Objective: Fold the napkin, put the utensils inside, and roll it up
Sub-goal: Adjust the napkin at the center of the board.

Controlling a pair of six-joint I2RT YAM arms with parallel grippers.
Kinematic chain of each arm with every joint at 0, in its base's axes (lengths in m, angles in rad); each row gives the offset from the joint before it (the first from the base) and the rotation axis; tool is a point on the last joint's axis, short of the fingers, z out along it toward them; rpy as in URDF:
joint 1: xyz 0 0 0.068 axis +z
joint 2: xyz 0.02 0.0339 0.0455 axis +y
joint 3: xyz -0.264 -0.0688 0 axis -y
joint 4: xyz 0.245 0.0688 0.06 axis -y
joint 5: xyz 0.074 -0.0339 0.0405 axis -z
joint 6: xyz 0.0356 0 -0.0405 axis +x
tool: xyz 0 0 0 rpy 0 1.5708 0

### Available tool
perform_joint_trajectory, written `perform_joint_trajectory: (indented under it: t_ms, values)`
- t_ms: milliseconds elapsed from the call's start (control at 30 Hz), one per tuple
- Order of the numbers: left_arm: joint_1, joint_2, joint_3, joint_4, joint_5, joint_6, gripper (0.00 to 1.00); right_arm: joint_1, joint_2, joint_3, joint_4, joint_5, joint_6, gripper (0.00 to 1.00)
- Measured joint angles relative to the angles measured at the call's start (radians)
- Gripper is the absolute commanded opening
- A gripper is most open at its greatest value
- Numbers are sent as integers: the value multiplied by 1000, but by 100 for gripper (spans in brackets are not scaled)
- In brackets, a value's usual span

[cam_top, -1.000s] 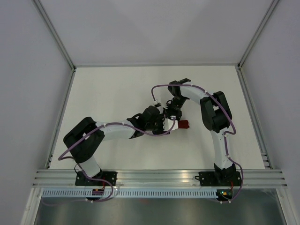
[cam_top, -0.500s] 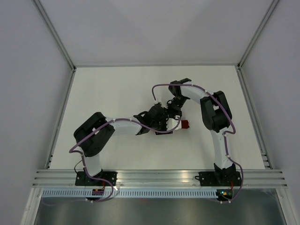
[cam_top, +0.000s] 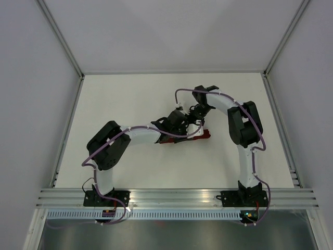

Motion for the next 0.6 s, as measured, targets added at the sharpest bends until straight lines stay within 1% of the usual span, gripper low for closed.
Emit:
perform_joint_trajectory:
  t_ms: [133, 200, 267, 400, 533, 600]
  values:
    - [15, 10, 24, -14, 1, -69, 39, -68, -93, -34, 132, 18, 144, 50]
    - [16, 13, 35, -34, 2, -105, 39, -124, -156, -42, 216, 28, 214, 52]
    - [17, 23, 52, -52, 1, -147, 39, -183, -218, -48, 288, 31, 275, 52]
    - [21, 43, 93, -86, 2, -236, 39, -278, -318, -77, 370, 34, 343, 49]
    - [21, 60, 124, -106, 0, -325, 39, -287, -379, -151, 382, 35, 373, 47]
    - [21, 66, 134, -114, -1, -368, 39, -280, -384, -183, 377, 37, 385, 43]
